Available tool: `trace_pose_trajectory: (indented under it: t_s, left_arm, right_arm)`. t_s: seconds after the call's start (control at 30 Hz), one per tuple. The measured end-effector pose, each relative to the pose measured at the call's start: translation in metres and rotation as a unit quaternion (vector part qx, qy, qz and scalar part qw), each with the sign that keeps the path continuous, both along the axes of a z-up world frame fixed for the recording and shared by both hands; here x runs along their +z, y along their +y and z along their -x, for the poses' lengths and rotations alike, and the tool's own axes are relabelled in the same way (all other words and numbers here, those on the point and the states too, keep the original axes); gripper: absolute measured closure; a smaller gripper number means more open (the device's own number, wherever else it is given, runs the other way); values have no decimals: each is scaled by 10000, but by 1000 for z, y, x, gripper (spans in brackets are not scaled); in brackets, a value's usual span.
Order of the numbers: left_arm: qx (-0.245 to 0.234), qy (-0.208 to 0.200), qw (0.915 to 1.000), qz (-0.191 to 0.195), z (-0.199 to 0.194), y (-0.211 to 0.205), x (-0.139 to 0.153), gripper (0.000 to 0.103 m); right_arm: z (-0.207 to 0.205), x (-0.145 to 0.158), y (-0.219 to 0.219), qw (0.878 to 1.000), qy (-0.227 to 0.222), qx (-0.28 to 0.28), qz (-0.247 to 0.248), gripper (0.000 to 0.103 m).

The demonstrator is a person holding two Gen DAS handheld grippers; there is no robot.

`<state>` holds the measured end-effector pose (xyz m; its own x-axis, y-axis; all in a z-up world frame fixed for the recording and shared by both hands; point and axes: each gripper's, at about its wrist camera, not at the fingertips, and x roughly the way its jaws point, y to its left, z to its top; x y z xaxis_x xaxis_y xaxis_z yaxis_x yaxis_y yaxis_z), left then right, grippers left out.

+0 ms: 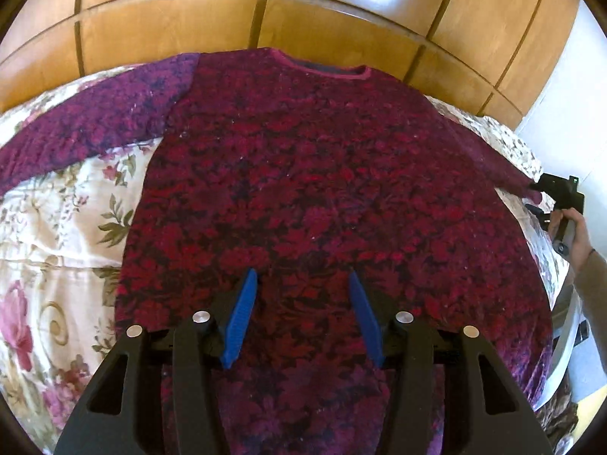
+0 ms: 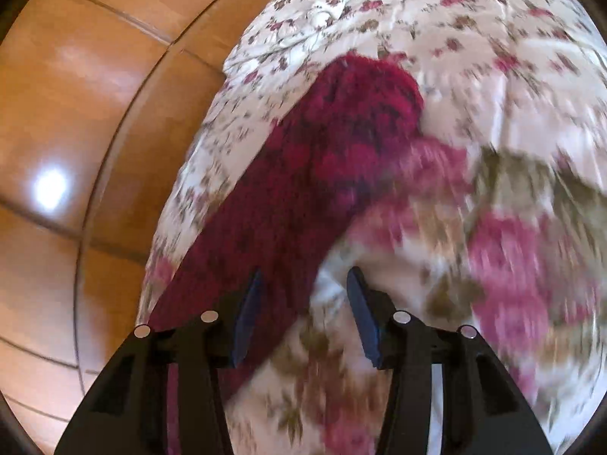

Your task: Fold small clothes

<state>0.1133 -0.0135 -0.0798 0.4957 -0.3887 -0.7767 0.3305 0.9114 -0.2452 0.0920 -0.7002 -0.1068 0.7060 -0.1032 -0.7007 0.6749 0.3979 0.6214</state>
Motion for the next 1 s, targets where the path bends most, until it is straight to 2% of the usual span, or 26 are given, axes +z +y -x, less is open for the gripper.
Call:
trace_pose_trajectory:
  t_s: [0.07,0.1,0.13,0.27,0.43,0.53,0.63,0.7,0.87,1.0]
  left_arm:
    - [-17,-49,10000,-19,0,-2,-1,49]
    - [-68,-60,10000,39,-1,-3,-1,45]
    - [-74,-45,9999,89,-1,-4,-2,42]
    - [-100,-35,9999,113,-2,-8,-2,34]
    - [-202,-76,9997,-96,-2,-19,-1,25]
    - [-160,-59,9998,-86,-2,-19,0,25]
    - [-54,-90,9998,152,-3,-10,7,31]
    - [14,-132,9995,283,-6,-3,14,33]
    - [203,-33,9979,622,-19,17,23,50]
    - [354,-50,9953,898,-35,29,36,50]
  right_arm:
    - [-9,2,-6,9996,224,-1,165,72]
    - [-16,5,-8,9990,353,57,282,85]
    - [-16,5,-4,9983,426,106,393,89]
    - [-18,44,29,9932,131,448,1071,93]
    - [-41,99,100,9735,-557,1494,1640,93]
    - [-63,116,163,9521,-790,2316,1836,93]
    - [-87,117,225,9304,-813,3002,1940,94]
    - [-103,109,274,9122,-731,3495,2007,94]
    - [-135,75,373,8743,-354,4387,2046,94]
    - [-147,49,436,8428,-42,4902,2222,94]
